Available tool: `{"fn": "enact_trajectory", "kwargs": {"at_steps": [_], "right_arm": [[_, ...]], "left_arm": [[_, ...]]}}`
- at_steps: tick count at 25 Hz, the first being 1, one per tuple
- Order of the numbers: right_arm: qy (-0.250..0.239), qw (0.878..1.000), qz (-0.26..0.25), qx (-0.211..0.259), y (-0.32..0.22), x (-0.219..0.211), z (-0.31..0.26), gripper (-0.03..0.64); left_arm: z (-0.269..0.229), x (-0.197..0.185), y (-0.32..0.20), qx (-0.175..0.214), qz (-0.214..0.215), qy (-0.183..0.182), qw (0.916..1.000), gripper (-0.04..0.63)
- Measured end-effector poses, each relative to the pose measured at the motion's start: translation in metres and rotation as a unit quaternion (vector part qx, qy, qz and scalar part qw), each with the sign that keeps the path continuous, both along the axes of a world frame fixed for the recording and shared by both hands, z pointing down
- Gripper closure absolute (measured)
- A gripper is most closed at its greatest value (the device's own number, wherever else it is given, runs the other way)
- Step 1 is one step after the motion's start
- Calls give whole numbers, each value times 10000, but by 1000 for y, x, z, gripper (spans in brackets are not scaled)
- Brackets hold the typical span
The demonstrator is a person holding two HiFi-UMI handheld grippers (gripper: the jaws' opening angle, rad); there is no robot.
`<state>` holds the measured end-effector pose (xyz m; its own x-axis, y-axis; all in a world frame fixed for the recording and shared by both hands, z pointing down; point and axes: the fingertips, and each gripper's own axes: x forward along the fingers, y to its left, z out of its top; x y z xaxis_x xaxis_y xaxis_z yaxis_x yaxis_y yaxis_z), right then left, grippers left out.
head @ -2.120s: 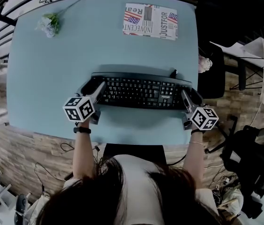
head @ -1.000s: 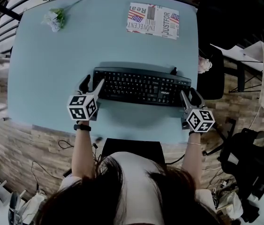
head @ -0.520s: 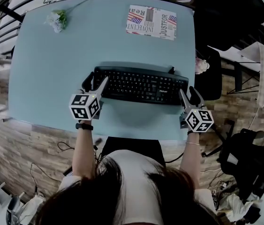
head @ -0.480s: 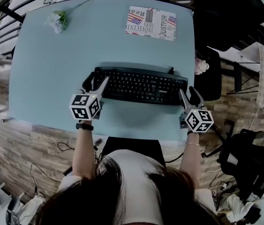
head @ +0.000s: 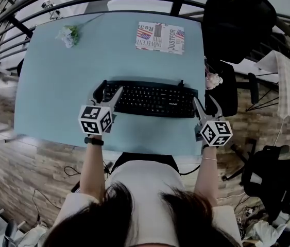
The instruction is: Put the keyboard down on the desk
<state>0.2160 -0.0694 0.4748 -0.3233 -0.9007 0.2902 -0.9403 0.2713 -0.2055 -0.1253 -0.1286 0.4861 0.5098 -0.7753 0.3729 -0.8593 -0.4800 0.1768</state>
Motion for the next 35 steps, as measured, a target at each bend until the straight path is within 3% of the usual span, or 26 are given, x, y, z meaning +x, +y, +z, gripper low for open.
{"fn": "enact_trajectory", "kwargs": {"at_steps": [14,25,35], "right_arm": [[159,9963,-50,842,14,3,-77,402],[210,9924,-407,1146,31,-12,-106,407],[98,9913,-549,1194,47,-25,-103,520]], "left_arm": [[-70,24,18,759,367,163,9963,282],[-84,38,50,806,562,330,9946,294],[-78,41,68,660,524,544,9950,371]]}}
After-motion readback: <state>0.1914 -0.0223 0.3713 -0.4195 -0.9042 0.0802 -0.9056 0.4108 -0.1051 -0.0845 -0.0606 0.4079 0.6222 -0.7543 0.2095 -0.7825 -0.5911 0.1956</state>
